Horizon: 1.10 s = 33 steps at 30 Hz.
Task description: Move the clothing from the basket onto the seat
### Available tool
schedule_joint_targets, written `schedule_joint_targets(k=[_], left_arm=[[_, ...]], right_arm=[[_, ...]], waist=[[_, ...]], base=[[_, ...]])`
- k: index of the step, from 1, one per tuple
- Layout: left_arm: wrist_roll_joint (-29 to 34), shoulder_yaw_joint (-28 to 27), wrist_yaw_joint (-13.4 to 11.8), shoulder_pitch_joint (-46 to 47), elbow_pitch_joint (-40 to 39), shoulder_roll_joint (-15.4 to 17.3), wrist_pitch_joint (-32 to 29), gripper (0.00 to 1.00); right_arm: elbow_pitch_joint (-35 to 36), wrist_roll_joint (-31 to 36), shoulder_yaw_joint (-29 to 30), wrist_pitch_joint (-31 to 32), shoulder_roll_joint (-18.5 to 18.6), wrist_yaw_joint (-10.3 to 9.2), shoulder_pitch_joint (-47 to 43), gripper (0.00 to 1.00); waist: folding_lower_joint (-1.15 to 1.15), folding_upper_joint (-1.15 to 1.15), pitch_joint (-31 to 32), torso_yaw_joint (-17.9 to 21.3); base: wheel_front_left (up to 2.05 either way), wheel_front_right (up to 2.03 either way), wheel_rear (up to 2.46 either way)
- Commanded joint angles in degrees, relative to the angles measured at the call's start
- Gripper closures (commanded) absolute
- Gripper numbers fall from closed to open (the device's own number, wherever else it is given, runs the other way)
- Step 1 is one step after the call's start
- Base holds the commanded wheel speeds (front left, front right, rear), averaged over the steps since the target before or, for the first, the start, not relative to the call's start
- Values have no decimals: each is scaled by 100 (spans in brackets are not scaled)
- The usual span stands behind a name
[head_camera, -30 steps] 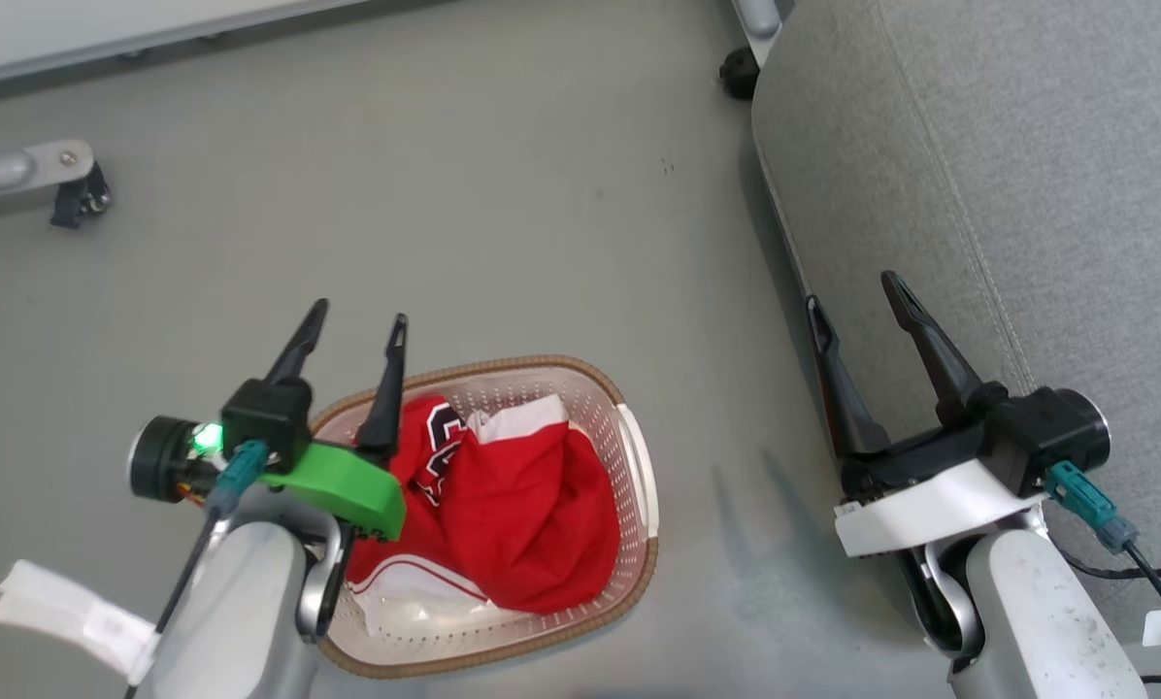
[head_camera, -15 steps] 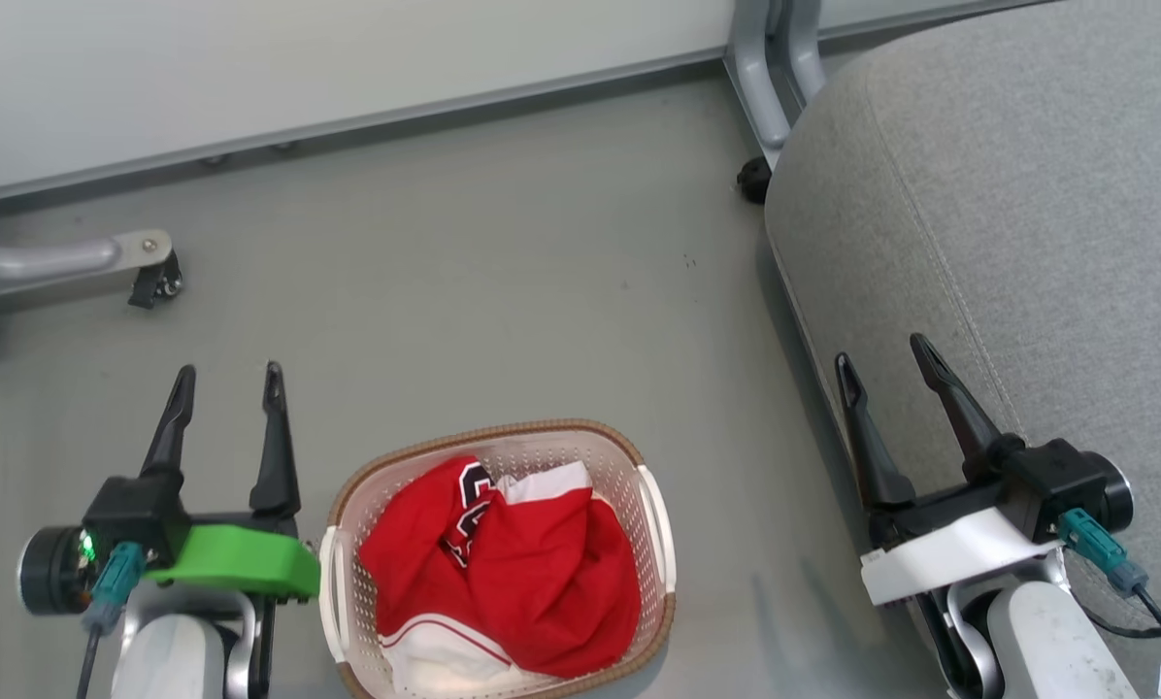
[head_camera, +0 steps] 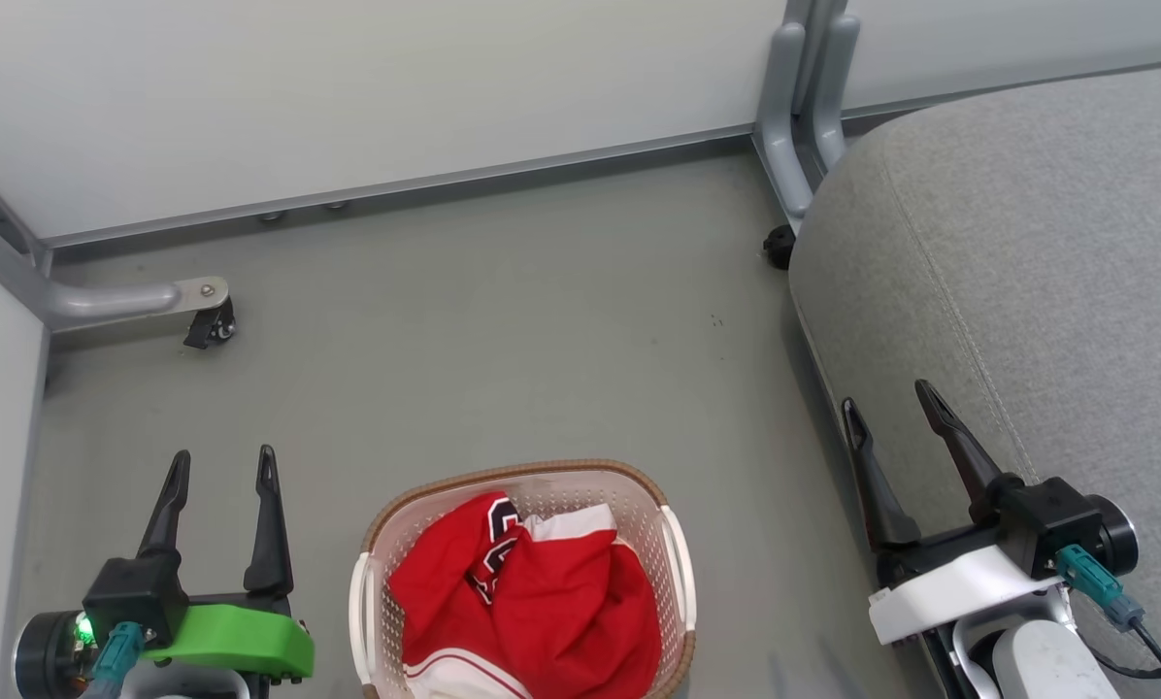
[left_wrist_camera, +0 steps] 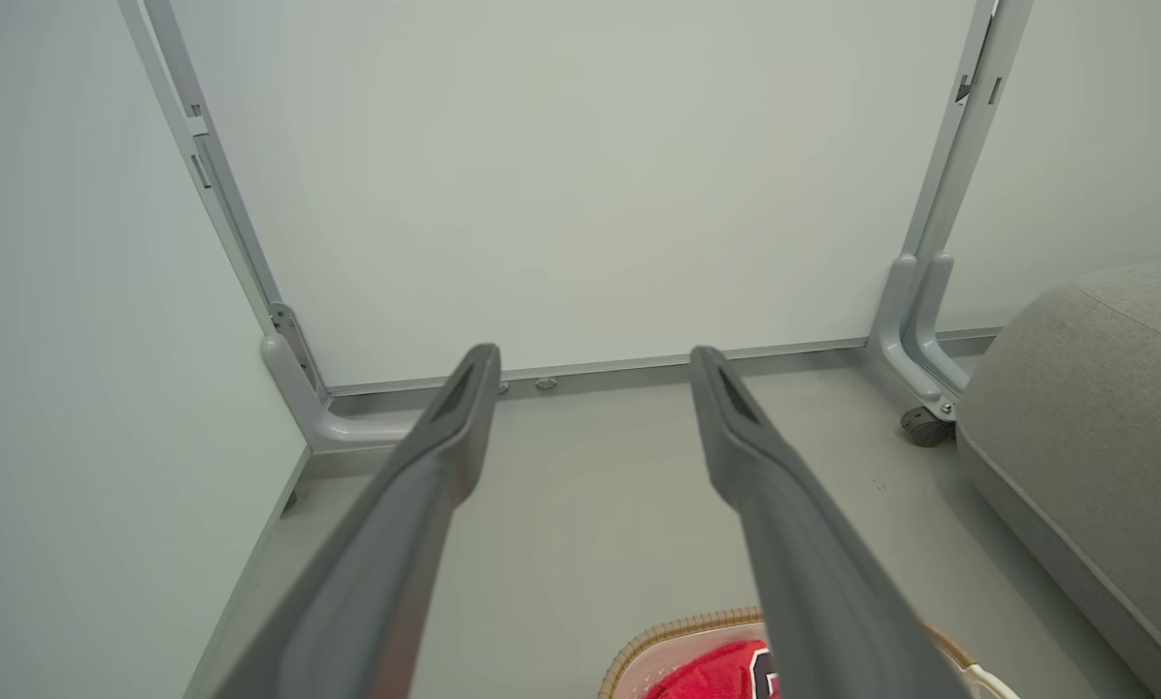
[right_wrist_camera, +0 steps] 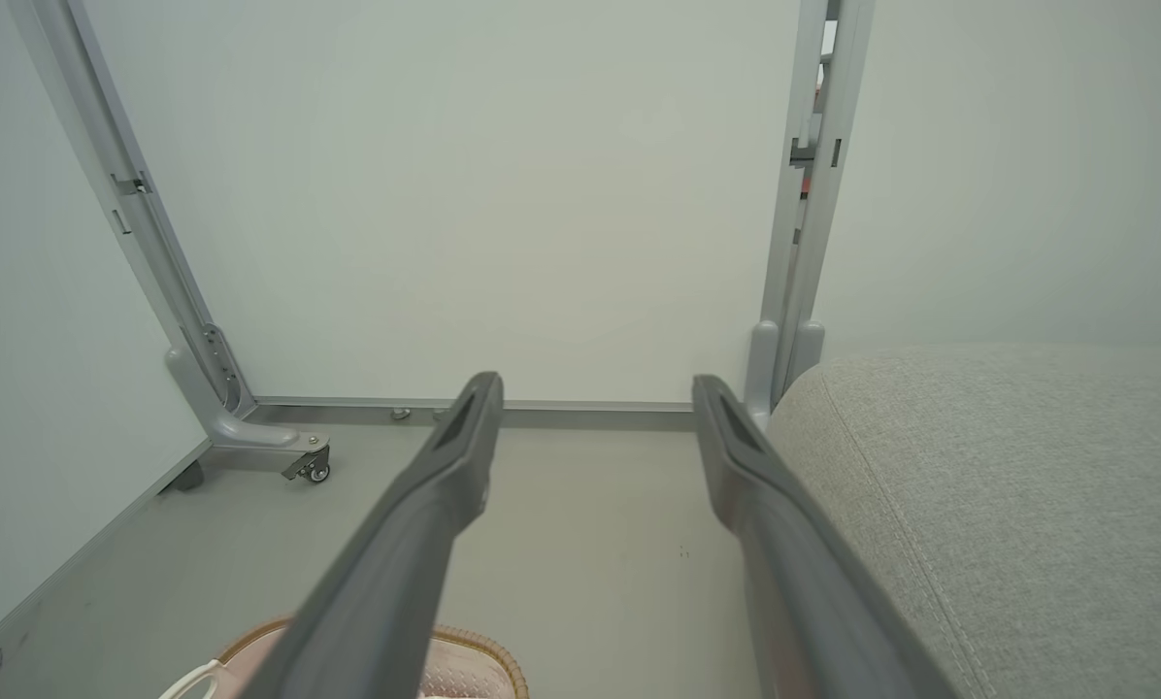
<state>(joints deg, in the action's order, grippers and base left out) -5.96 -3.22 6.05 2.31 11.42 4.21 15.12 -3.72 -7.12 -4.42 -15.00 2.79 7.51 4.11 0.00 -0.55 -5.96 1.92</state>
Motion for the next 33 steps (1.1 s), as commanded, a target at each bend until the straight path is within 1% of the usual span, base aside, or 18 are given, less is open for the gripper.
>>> schedule_joint_targets(k=[1, 15, 33], left_arm=[[44, -20, 25, -98, -20, -14, 4, 0], [128, -47, 97, -211, 55, -66, 5, 0], [162, -95, 129, -177, 16, -105, 5, 0]], right_arm=[[-16, 33, 13, -28, 19, -4, -74, 0], [-129, 99, 9, -28, 19, -4, -92, 0], [-146, 101, -17, -28, 19, -4, -68, 0]], waist=[[0, 55, 59, -79], [0, 55, 179, -323], [0, 55, 160, -302]], base=[[0, 0, 0], [0, 0, 0], [0, 0, 0]])
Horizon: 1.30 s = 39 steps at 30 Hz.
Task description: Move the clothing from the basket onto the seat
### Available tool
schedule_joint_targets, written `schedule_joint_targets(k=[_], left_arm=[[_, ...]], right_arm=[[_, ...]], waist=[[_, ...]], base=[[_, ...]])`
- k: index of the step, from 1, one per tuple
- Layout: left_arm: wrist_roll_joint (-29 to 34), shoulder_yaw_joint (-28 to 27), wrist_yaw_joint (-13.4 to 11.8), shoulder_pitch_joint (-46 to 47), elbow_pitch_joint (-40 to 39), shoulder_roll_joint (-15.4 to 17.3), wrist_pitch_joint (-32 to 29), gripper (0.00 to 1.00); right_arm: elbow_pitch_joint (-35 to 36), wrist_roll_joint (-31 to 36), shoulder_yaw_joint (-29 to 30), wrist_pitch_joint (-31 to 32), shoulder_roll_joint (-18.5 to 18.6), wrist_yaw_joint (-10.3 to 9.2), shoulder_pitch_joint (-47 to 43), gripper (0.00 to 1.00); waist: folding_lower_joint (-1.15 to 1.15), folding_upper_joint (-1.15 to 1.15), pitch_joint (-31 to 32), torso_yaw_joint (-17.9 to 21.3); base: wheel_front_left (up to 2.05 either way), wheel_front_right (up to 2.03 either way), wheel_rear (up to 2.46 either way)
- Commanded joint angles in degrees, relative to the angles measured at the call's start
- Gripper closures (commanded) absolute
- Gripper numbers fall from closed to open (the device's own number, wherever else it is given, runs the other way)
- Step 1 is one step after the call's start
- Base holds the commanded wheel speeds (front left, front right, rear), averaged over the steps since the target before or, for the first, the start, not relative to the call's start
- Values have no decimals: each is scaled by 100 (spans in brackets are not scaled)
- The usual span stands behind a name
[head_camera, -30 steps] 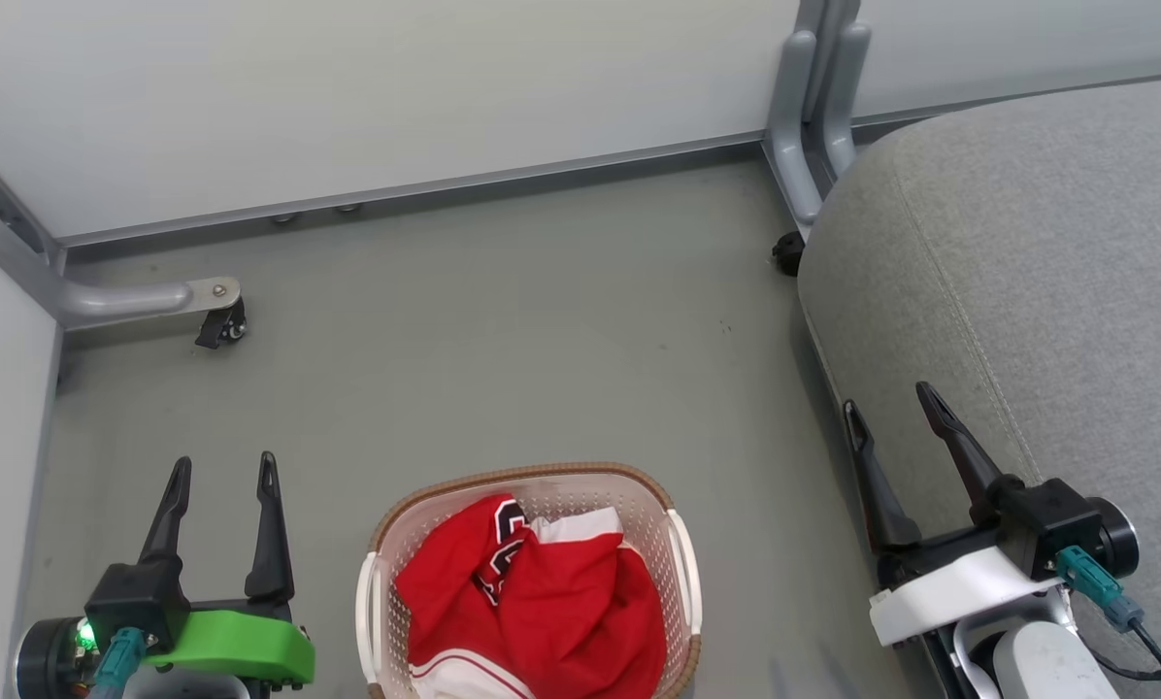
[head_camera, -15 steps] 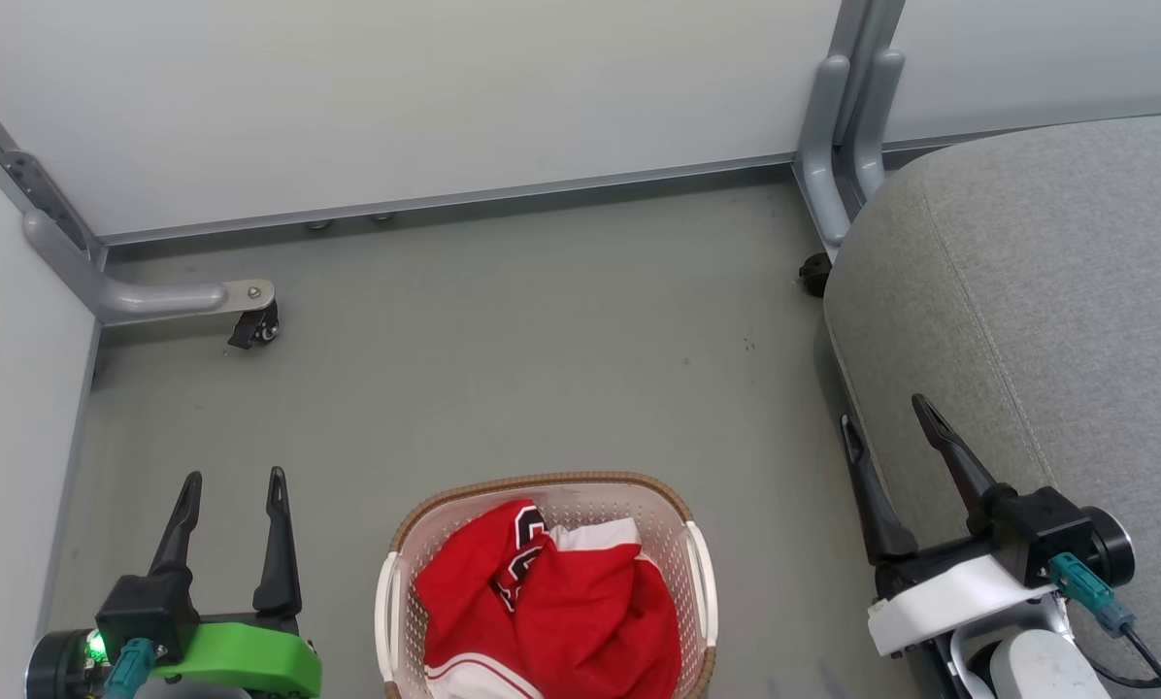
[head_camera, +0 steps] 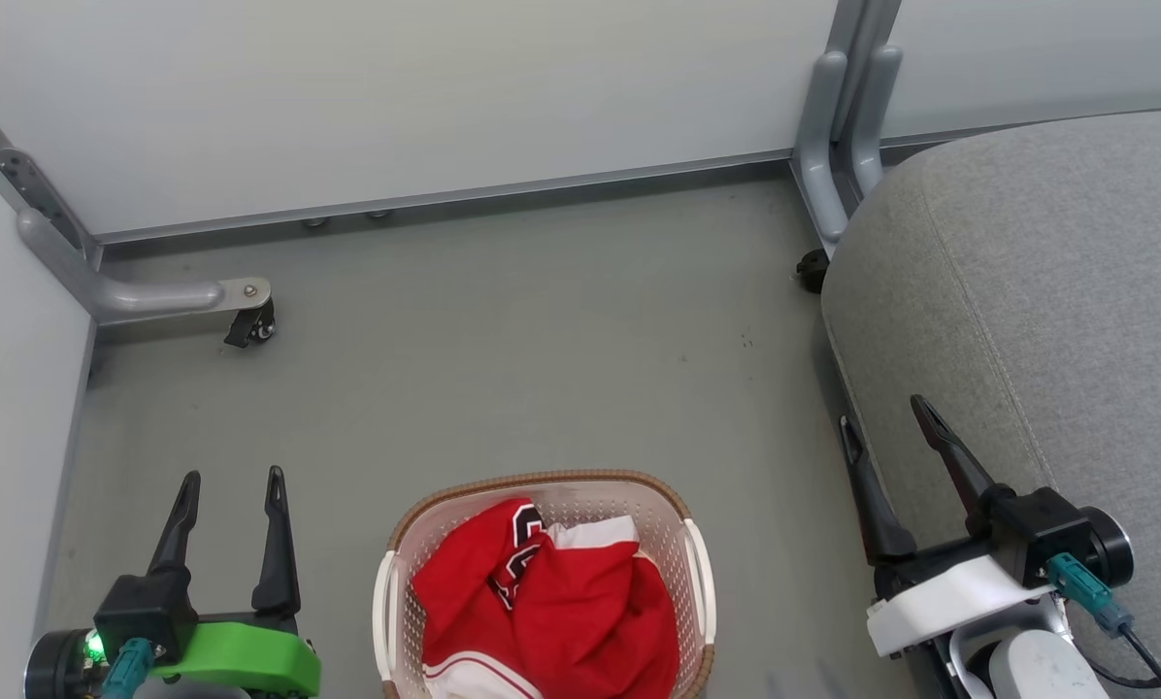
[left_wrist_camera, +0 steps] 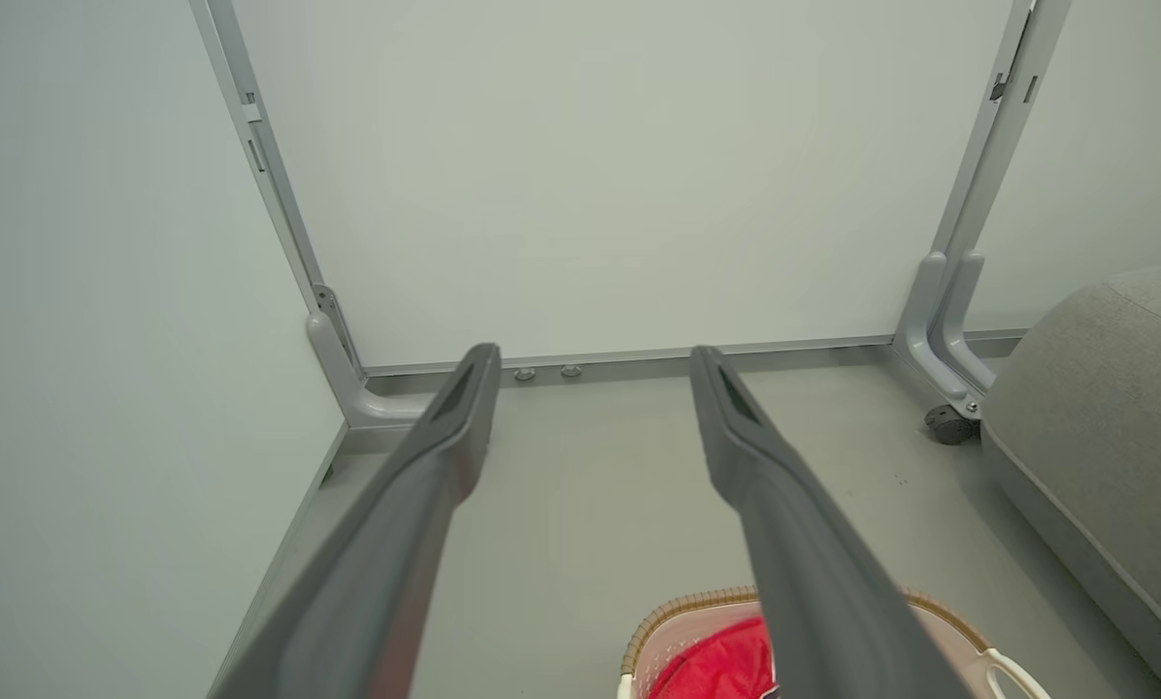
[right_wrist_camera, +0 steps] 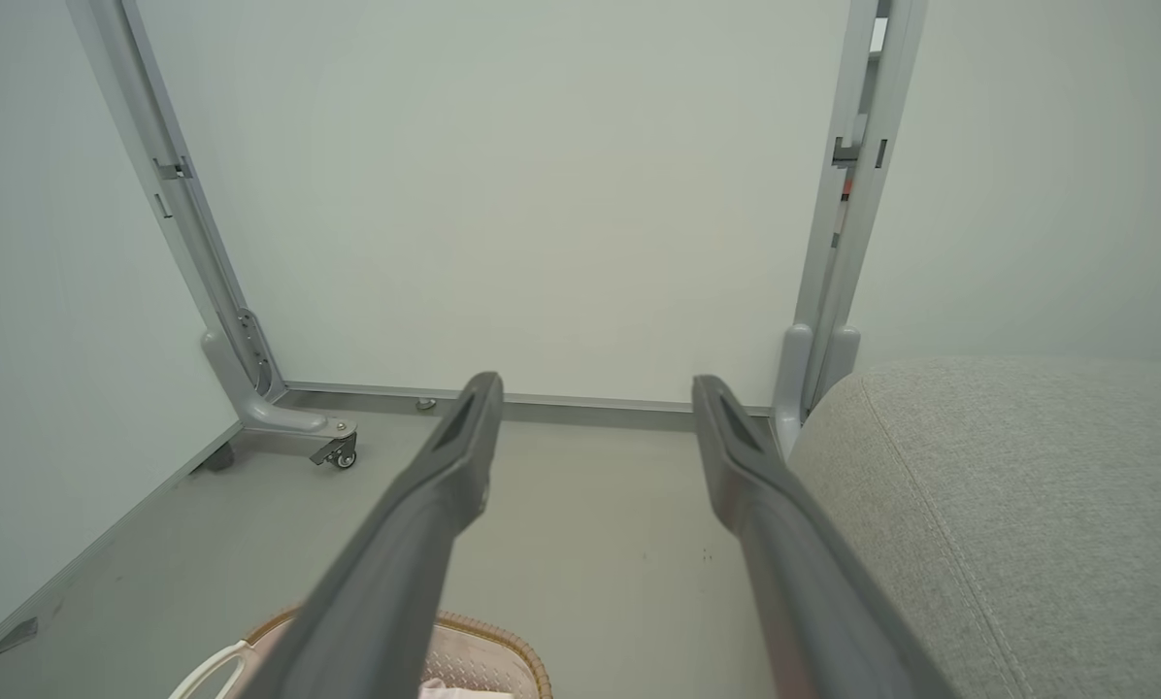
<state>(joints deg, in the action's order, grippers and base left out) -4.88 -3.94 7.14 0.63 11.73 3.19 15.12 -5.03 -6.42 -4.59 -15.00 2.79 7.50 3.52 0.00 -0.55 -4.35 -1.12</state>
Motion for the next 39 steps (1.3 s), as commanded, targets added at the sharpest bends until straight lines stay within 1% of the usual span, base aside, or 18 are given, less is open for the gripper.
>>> schedule_joint_targets(k=[1, 5, 9, 11, 15, 19, 25, 33, 39], left_arm=[[63, -23, 23, -1, -18, -4, 5, 0], [42, 5, 31, 64, -5, -7, 5, 0], [85, 171, 33, 252, 56, 44, 5, 0], [86, 303, 37, 378, 105, 85, 5, 0], [-61, 743, 41, 741, 261, 190, 4, 0], [-164, 1259, 39, 1152, 553, 396, 4, 0], [-265, 1808, 39, 1646, 930, 710, 5, 0], [-384, 2297, 39, 2097, 1538, 1077, 5, 0], [-357, 2677, 40, 2411, 2021, 1341, 5, 0]], right_arm=[[-14, 26, -4, -28, 19, -3, -7, 0], [5, 8, -27, -28, 19, -2, 1, 0], [26, 0, -101, -28, 19, -3, 122, 0], [55, -10, -152, -28, 19, -3, 188, 0], [124, -34, -242, -28, 18, -2, 347, 0], [211, -70, -370, -28, 18, -3, 543, 0], [346, -137, -535, -28, 17, -3, 826, 0], [556, -287, -647, -28, 16, -3, 1092, 0], [736, -430, -705, -28, 15, -3, 1274, 0]], waist=[[0, 55, -3, 6], [0, 55, -36, 36], [0, 55, -158, 141], [0, 55, -269, 226], [0, 55, -560, 439], [0, 55, -942, 718], [0, 55, -1510, 1148], [0, 55, -2173, 1632], [0, 55, -2699, 1912]], base=[[0, 0, 0], [0, 0, 0], [0, 0, 0], [0, 0, 0], [0, 0, 0], [0, 0, 0], [0, 0, 0], [0, 0, 0], [0, 0, 0]])
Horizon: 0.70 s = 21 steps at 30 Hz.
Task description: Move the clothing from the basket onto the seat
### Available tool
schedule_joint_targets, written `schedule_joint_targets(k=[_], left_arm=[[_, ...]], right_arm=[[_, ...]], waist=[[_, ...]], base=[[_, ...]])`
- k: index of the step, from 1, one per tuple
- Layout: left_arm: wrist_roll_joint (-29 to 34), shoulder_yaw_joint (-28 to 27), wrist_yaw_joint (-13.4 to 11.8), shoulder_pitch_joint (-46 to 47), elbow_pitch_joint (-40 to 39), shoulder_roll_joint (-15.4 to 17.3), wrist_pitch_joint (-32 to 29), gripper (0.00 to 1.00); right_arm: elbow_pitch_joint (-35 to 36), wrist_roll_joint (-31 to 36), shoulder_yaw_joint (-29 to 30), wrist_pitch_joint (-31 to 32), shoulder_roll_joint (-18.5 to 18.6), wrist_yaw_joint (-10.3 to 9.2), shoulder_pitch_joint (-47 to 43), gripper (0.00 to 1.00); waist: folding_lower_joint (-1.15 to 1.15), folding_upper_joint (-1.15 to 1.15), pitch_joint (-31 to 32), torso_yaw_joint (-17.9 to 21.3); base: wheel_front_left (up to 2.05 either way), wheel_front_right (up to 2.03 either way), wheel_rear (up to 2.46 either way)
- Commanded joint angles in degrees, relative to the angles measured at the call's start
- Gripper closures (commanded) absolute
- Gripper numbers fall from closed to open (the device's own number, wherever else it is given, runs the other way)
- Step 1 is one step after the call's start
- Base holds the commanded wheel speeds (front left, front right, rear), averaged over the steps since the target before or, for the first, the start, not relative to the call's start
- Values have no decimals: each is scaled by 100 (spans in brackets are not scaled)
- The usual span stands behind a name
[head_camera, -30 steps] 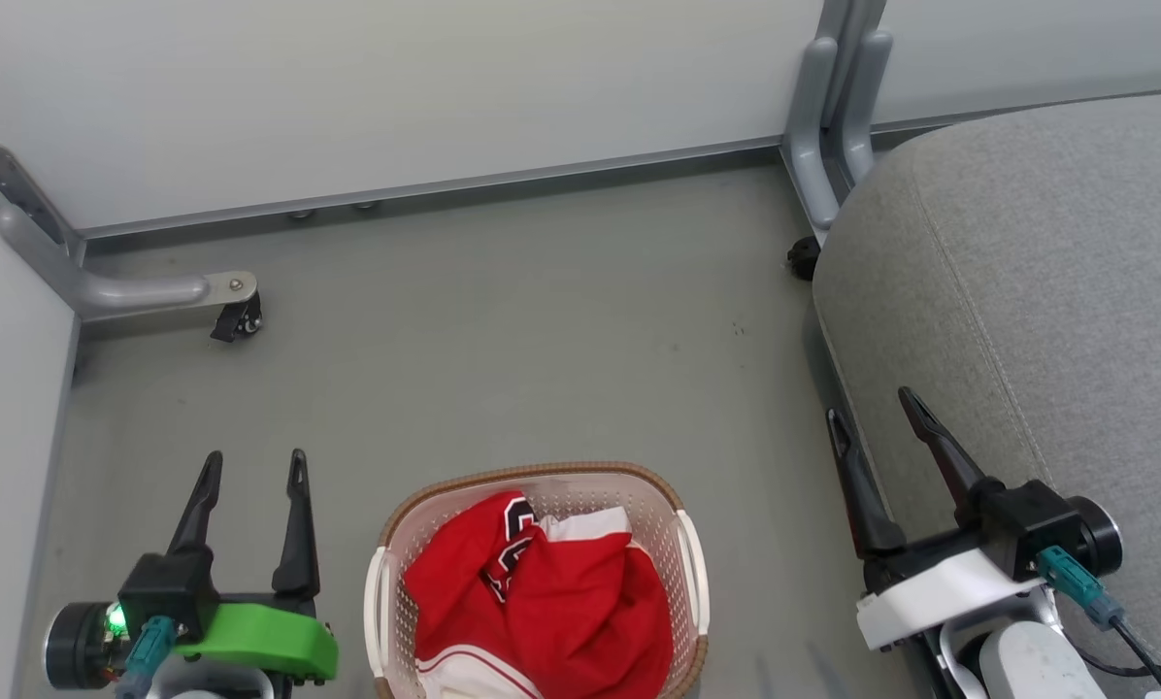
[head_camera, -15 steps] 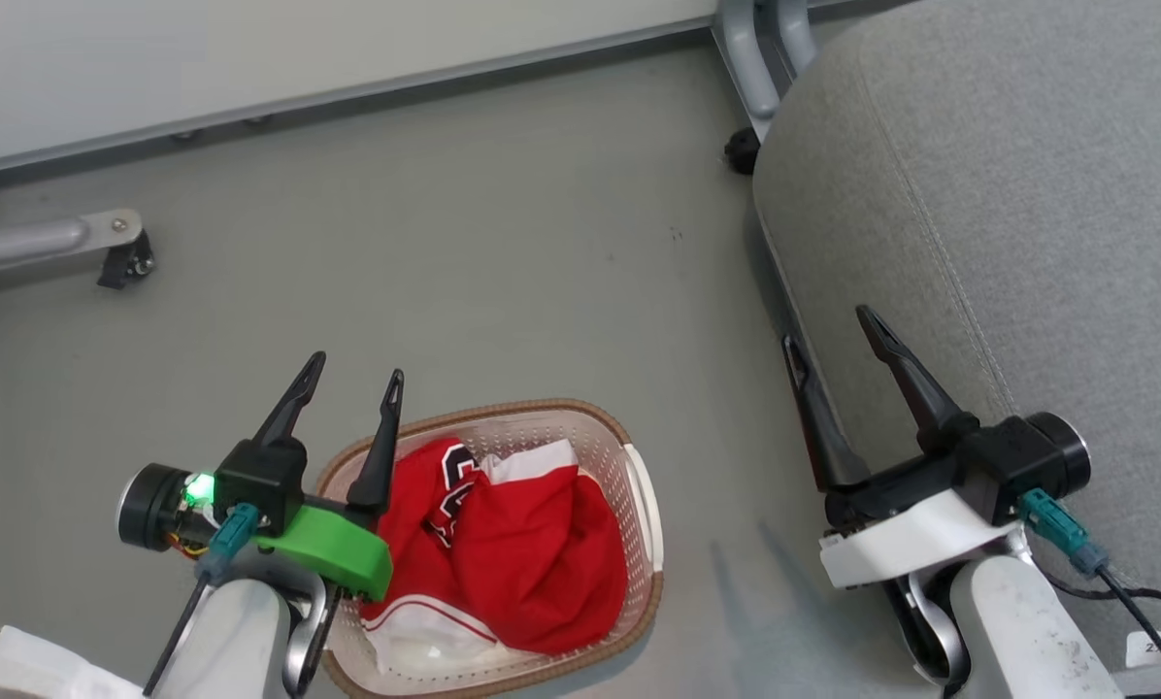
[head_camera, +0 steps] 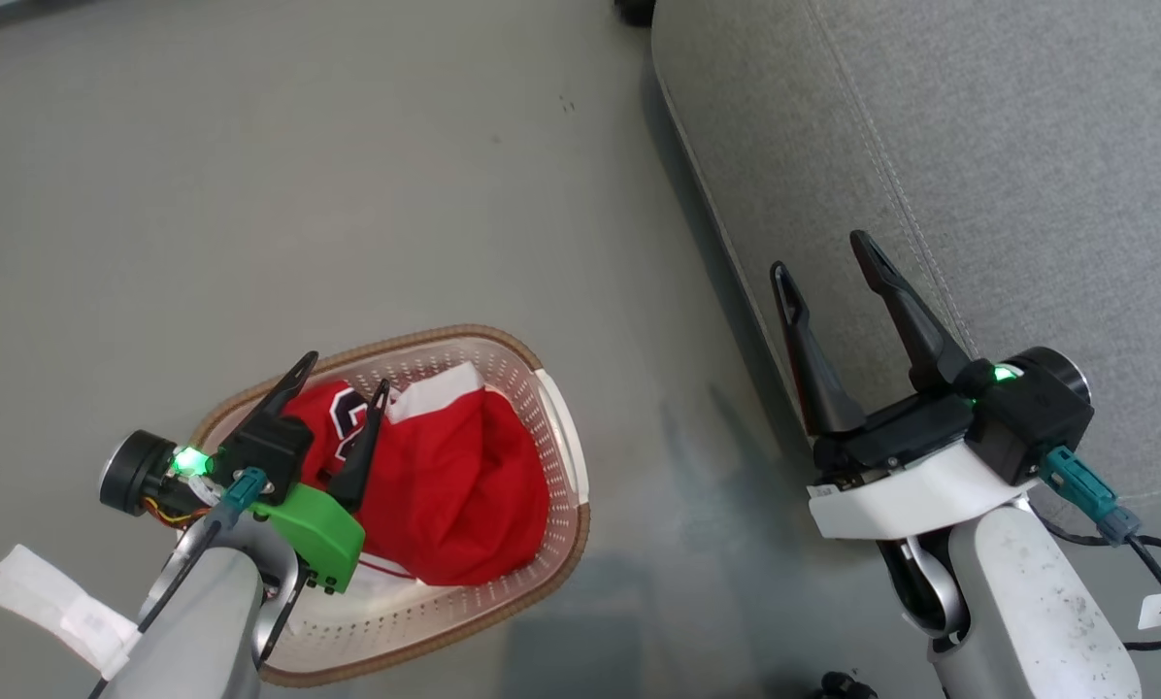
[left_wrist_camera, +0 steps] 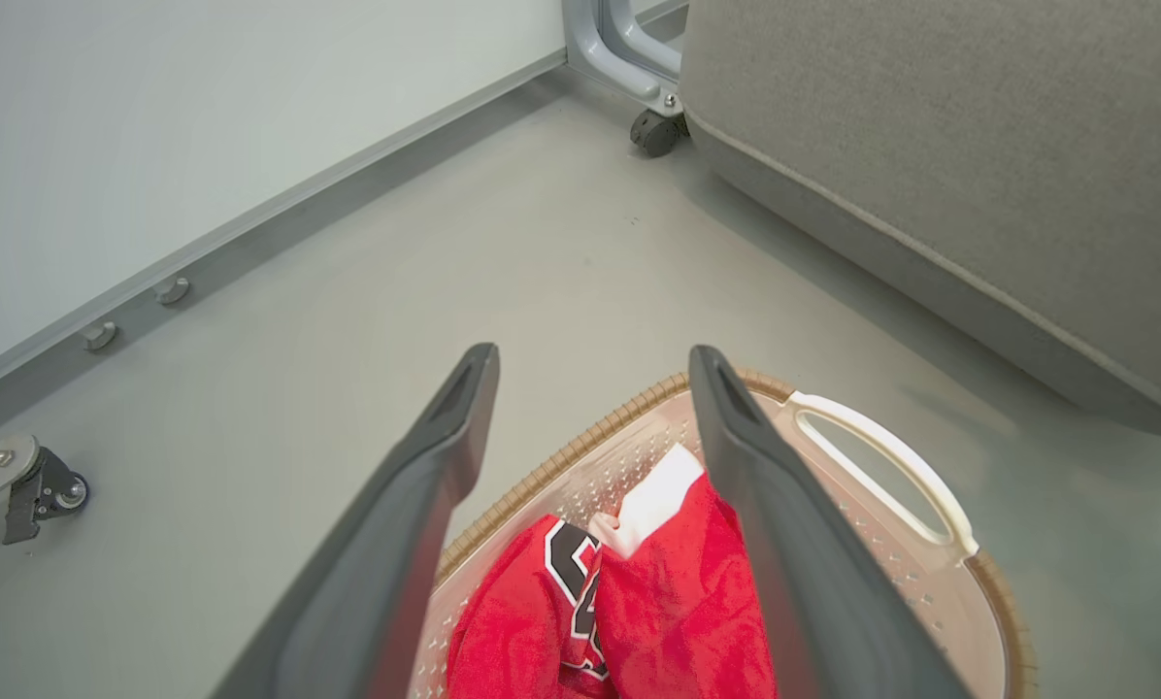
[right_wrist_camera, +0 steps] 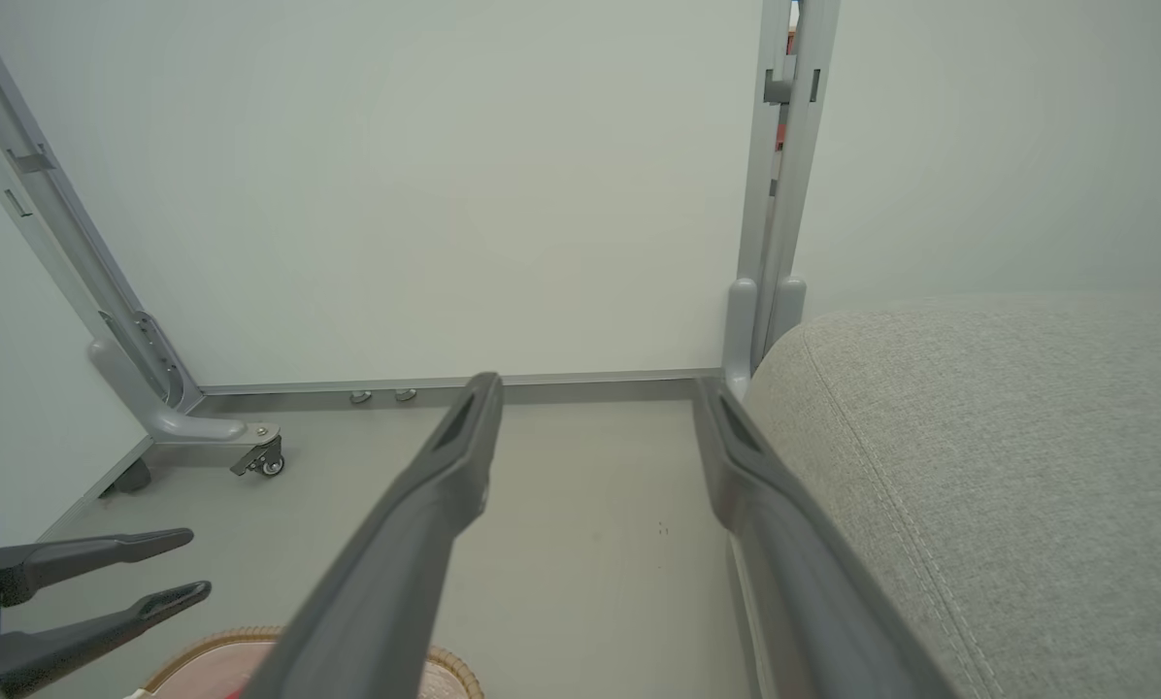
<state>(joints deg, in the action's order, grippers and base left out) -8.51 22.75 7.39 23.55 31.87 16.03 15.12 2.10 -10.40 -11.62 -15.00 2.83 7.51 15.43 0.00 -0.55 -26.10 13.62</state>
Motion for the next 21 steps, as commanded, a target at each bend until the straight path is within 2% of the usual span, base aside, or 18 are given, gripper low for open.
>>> schedule_joint_targets(k=[1, 14, 21], left_arm=[[5, 73, 14, 170, 61, 82, 5, 0], [52, 977, 15, 949, 1087, 502, 5, 0], [68, 1269, 15, 1436, 1832, 633, 4, 0]], right_arm=[[43, -49, -17, -28, 10, -4, 100, 0], [292, -302, -156, -28, 9, -4, 322, 0], [424, -423, -203, -28, 9, -4, 368, 0]], waist=[[0, 55, -597, 470], [0, 55, -1498, 876], [0, 55, -1908, 1020]], base=[[0, 0, 0], [0, 0, 0], [0, 0, 0]])
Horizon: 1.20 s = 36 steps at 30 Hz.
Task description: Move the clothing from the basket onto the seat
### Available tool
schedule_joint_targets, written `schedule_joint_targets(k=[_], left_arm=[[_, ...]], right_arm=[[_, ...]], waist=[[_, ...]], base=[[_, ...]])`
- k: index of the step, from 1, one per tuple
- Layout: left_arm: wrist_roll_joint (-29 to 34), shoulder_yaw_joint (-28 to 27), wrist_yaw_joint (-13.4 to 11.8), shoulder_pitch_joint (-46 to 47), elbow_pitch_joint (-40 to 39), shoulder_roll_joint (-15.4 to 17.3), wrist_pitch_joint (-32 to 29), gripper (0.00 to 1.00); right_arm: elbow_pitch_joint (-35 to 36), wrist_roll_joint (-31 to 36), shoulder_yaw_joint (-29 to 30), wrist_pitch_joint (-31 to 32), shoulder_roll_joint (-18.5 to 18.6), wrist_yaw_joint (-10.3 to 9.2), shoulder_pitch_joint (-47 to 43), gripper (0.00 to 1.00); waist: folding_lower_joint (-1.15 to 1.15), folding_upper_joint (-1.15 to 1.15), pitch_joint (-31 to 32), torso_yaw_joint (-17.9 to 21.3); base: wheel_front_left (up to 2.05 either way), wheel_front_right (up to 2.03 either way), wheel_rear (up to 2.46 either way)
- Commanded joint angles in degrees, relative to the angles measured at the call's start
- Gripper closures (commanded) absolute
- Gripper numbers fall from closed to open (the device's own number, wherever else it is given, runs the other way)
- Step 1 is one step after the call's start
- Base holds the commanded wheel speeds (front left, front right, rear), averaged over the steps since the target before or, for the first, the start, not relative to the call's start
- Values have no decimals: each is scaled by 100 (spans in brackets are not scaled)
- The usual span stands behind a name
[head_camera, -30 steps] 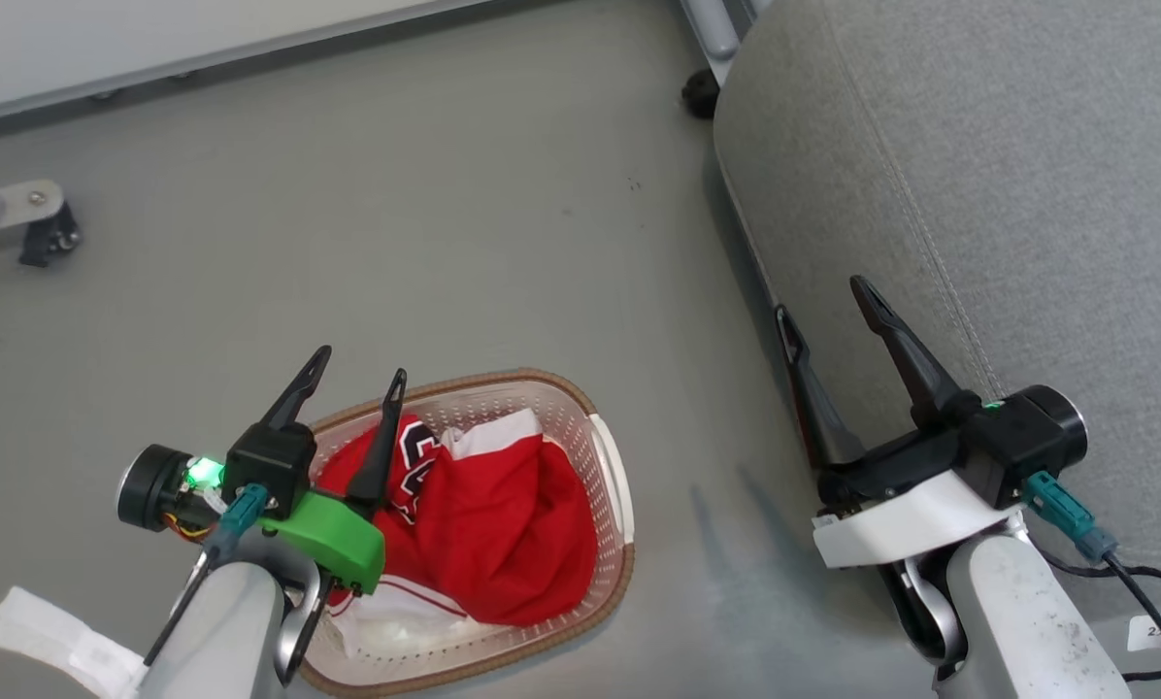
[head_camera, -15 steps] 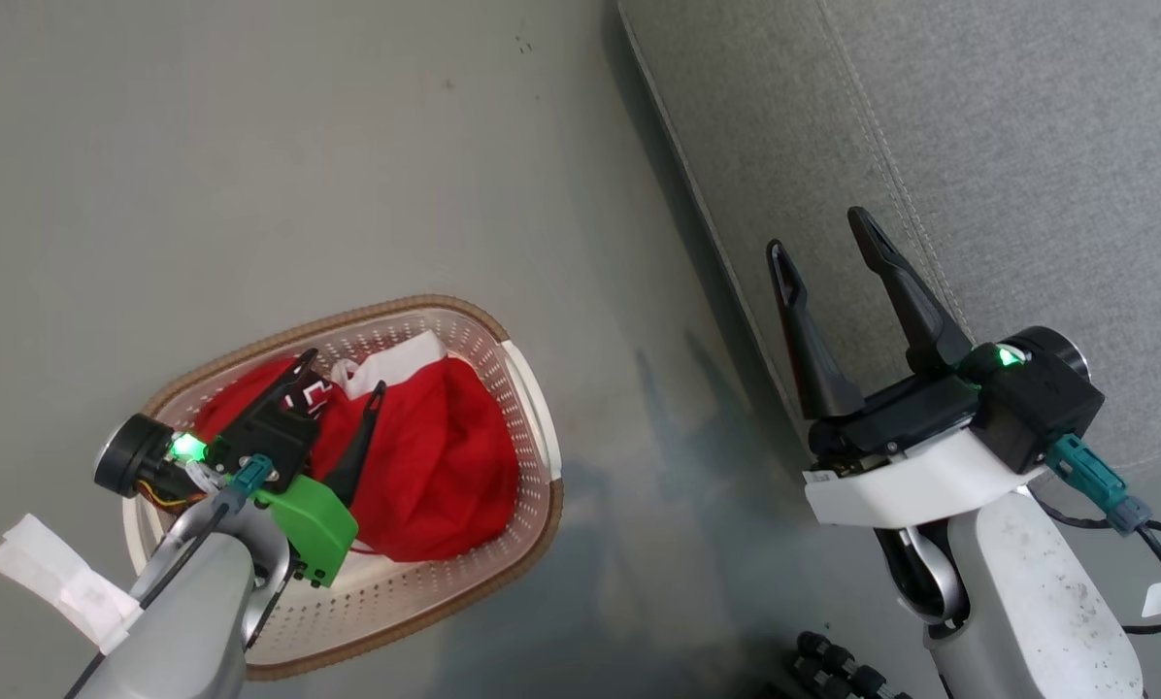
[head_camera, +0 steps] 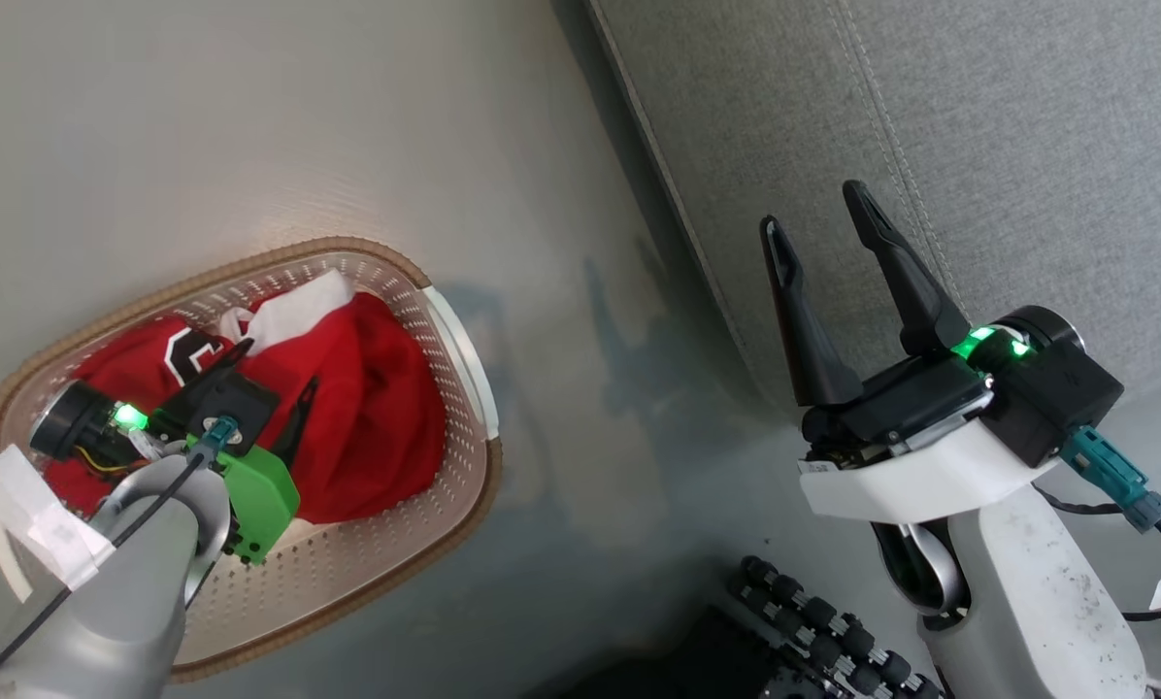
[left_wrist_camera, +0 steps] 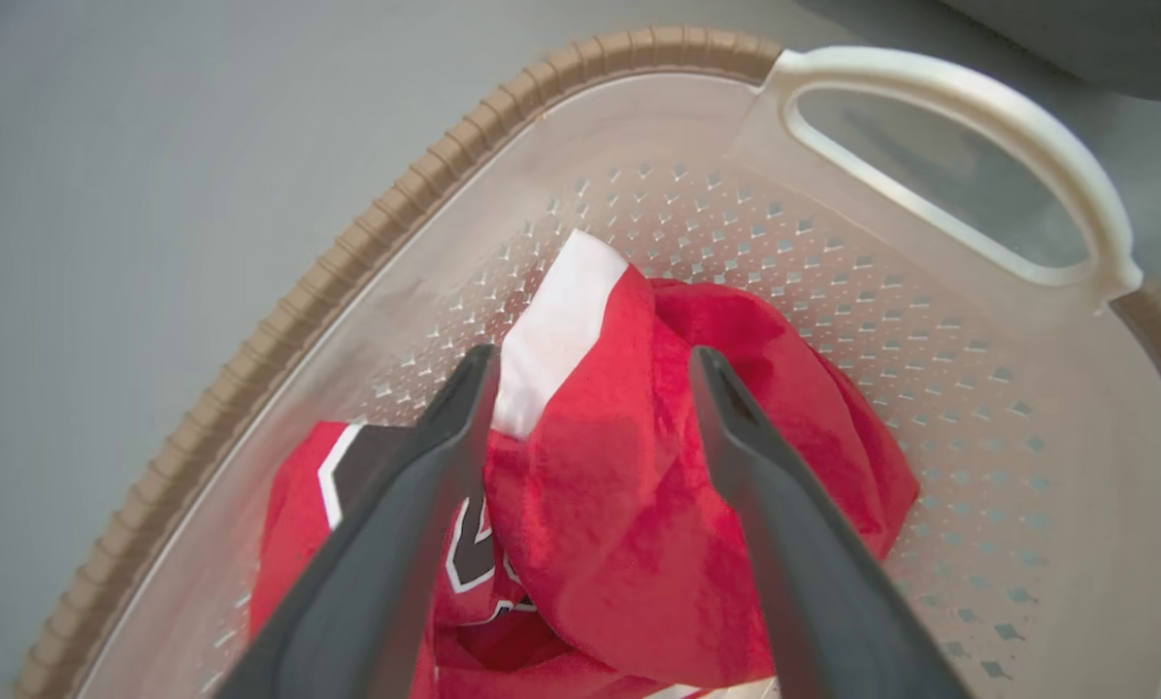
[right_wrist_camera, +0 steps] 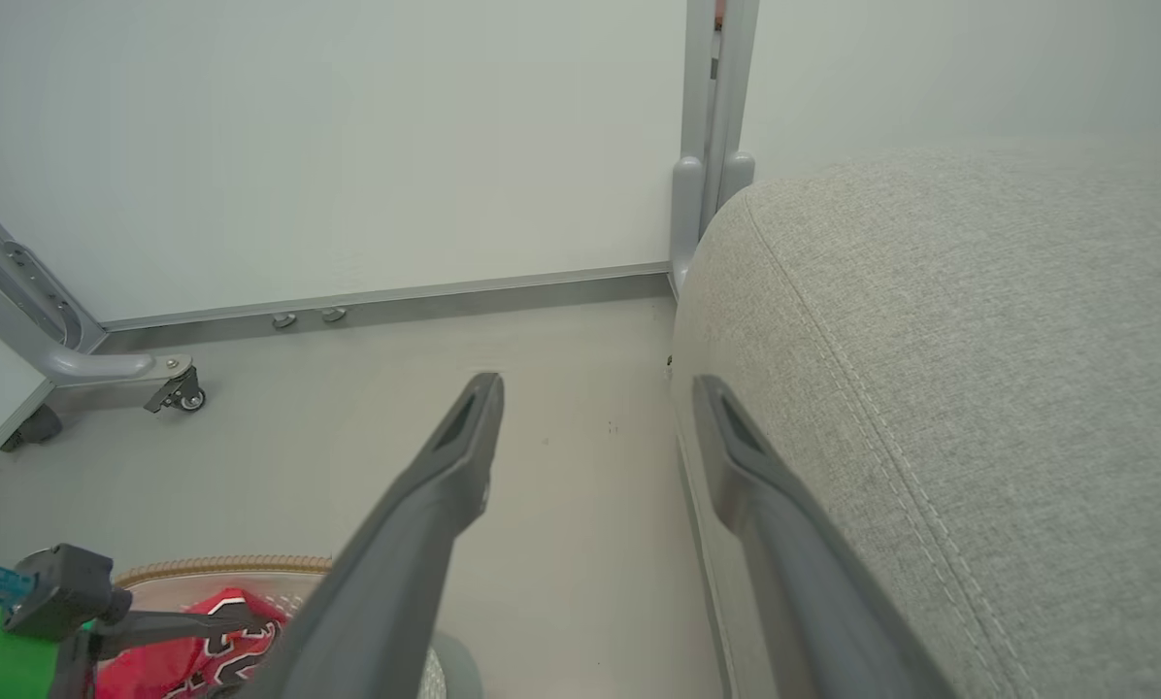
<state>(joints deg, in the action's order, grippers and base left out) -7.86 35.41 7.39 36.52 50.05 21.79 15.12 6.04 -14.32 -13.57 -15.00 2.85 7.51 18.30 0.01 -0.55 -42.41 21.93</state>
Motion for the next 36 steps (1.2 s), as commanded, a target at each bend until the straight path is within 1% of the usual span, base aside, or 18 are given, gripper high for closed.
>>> schedule_joint_targets(k=[1, 4, 9, 14, 18, 25, 33, 36], left_arm=[[14, 34, 15, 197, 111, 75, 4, 0], [69, 153, 15, 408, 451, 140, 5, 0], [162, 287, 15, 741, 1037, 143, 5, 0], [254, 415, -42, 1048, 1707, 4, -94, 0], [291, 492, -59, 1235, 2023, -77, -210, 0], [292, 562, -149, 1527, 2257, -125, -636, 0], [343, 756, -109, 1795, 2346, -227, -1166, 0], [369, 829, -95, 1866, 2357, -258, -1254, 0]], right_arm=[[41, -40, -13, -28, 7, -4, 86, 0], [81, -76, -39, -28, 6, -4, 126, 0], [139, -120, -57, -28, 8, -4, 168, 0], [177, -144, -64, -28, 8, -4, 212, 0], [223, -170, -72, -28, 8, -4, 222, 0], [330, -185, -38, -28, 8, -4, 248, 0], [409, -117, 18, -28, 8, -4, 206, 0], [455, -62, 25, -28, 7, -4, 182, 0]], waist=[[-1, 55, -331, 200], [-1, 55, -505, 231], [-1, 55, -705, 237], [-1, 55, -828, 216], [-1, 55, -938, 200], [-1, 55, -1152, 182], [-1, 55, -1320, 79], [-1, 55, -1370, 19]], base=[[0, 0, 0], [0, 0, 0], [0, 0, 0], [0, 0, 0], [0, 0, 0], [0, 0, 0], [1, 1, 1], [6, 6, 6]])
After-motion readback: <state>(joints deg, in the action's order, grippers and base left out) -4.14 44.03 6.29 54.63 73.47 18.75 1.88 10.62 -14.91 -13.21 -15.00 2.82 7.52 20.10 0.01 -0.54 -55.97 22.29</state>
